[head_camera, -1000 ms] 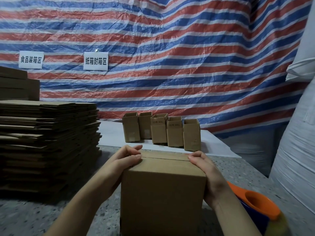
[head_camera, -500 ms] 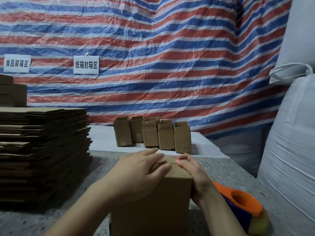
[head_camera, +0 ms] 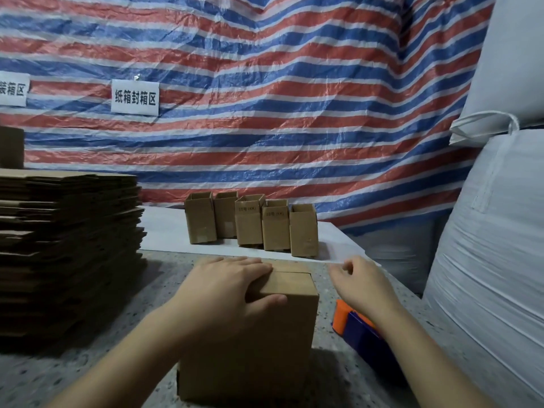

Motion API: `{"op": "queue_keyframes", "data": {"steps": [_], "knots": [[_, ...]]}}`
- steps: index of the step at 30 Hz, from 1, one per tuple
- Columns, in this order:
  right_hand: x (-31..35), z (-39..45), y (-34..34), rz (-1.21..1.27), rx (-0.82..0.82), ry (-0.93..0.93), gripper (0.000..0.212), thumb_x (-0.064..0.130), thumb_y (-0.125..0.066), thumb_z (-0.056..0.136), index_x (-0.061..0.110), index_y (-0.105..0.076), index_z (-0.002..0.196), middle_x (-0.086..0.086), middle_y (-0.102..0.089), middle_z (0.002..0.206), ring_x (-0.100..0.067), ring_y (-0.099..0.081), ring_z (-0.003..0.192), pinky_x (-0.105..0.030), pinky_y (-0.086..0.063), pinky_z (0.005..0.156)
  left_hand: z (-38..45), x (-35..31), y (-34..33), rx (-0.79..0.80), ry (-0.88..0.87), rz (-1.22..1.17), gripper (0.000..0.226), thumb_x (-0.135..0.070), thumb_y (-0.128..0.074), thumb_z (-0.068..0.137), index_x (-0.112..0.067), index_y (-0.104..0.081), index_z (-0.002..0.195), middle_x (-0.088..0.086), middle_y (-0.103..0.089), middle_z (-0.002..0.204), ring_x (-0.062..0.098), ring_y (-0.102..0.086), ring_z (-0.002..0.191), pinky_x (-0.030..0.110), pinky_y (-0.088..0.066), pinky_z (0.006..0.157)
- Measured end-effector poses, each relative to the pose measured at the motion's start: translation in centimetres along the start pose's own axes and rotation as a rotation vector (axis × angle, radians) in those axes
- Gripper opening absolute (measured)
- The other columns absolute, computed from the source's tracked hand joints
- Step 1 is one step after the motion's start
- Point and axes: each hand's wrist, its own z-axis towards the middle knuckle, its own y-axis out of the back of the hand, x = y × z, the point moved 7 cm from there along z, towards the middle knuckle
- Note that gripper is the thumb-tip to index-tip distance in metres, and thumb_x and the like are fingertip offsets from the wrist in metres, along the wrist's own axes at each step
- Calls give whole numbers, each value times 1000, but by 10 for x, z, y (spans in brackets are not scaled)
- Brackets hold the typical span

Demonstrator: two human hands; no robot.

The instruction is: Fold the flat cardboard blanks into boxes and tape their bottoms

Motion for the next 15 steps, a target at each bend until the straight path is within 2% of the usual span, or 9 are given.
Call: {"op": "queue_keyframes", "data": {"steps": [3, 6, 9, 11, 15], "knots": [[-35, 4, -8, -398, 169, -104, 60, 72, -42, 86, 23, -65, 111, -3, -65, 113, -21, -62, 97, -39, -54, 84, 1, 0, -1, -29, -10, 0, 97, -89, -5, 62, -45, -40, 141, -20, -51, 140, 6, -49, 124, 27, -37, 99], [-61, -5, -16, -580, 303, -199, 66, 80, -44, 83, 22, -65, 109, 0, -64, 108, -20, -62, 97, -35, -53, 84, 1, -1, -1, -45, -13, -2, 98, -89, -3, 62, -45, -39, 142, -20, -51, 140, 7, -50, 123, 28, -40, 97], [-81, -13, -17, -603, 293, -257, 69, 81, -54, 78, 22, -63, 114, -1, -65, 110, -21, -63, 100, -32, -52, 81, 1, -1, 0, -53, -14, -3, 96, -89, -7, 64, -46, -37, 144, -20, -50, 142, 8, -49, 125, 30, -41, 99], [-89, -18, -16, -534, 291, -293, 68, 80, -59, 76, 21, -62, 110, 0, -65, 101, -20, -64, 94, -31, -53, 77, 2, -1, 0, -56, -12, 0, 92, -88, -11, 67, -45, -37, 144, -19, -51, 142, 8, -50, 124, 31, -41, 100], [-95, -27, -22, -542, 336, -281, 68, 74, -61, 81, 20, -60, 121, -1, -65, 111, -20, -63, 101, -31, -53, 86, 2, -2, -1, -75, -20, 19, 88, -87, -14, 70, -45, -38, 143, -20, -52, 140, 7, -51, 122, 27, -41, 96]]}}
